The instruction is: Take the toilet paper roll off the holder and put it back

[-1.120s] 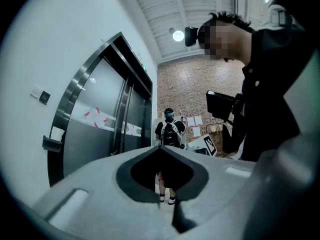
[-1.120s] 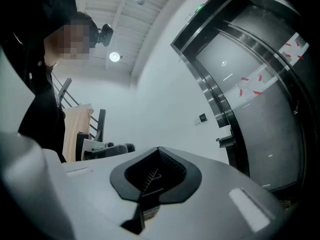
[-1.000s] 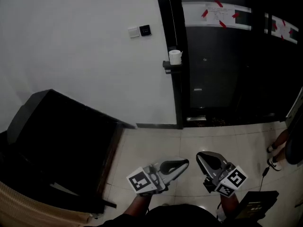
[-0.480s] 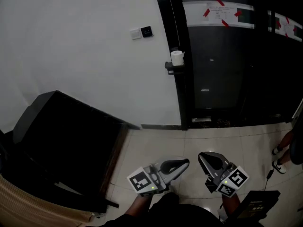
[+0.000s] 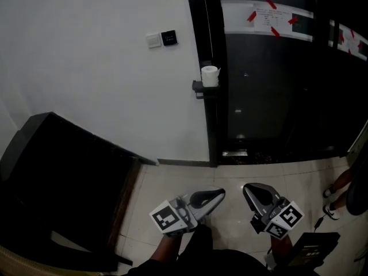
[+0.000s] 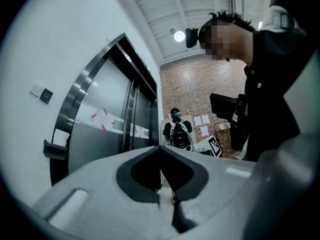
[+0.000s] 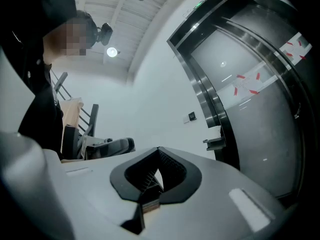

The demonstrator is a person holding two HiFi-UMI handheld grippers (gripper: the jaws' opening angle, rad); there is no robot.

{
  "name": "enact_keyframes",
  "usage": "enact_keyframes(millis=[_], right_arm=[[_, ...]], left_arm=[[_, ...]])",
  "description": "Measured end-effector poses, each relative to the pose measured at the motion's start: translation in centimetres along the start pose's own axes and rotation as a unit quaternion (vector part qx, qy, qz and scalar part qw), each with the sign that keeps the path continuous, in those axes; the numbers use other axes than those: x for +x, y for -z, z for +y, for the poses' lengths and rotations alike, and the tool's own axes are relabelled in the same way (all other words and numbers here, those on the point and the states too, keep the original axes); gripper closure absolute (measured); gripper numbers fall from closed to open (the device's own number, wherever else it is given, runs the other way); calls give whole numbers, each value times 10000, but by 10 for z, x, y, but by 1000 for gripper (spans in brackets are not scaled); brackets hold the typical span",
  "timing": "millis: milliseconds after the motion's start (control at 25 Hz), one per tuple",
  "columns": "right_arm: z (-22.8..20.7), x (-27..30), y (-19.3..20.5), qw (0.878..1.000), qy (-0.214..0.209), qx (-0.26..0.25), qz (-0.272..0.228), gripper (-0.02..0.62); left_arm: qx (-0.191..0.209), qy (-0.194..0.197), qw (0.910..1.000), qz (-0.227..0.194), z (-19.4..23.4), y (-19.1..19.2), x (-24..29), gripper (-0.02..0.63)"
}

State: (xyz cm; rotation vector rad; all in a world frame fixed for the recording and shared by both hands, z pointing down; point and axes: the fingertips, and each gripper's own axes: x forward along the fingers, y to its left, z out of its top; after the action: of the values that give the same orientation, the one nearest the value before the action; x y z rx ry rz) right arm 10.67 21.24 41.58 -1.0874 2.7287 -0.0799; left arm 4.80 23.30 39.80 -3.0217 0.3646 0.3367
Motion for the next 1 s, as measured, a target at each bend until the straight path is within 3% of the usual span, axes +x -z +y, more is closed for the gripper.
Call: enact_keyframes(millis=[240, 400, 600, 760, 1000], right_arm=[[-91, 101, -3, 9996, 291, 24, -12, 594], [-135, 179, -26, 9993, 208, 110, -302, 594], [-192, 255, -30, 9993, 277, -9, -270, 594], [-228, 294, -31, 9990, 349, -93, -263, 552], [-271, 318, -40, 9987, 388, -171, -281, 523]], left_arm=[[-128, 253, 9996, -46, 136, 5, 23, 604], [-130, 323, 9994, -31, 223, -4, 32, 604], [-130, 333, 9994, 25, 312, -12, 36, 604], [-119, 220, 9997, 73, 363, -9, 44, 604], [-14, -24, 9997, 234, 398, -7, 66, 604]])
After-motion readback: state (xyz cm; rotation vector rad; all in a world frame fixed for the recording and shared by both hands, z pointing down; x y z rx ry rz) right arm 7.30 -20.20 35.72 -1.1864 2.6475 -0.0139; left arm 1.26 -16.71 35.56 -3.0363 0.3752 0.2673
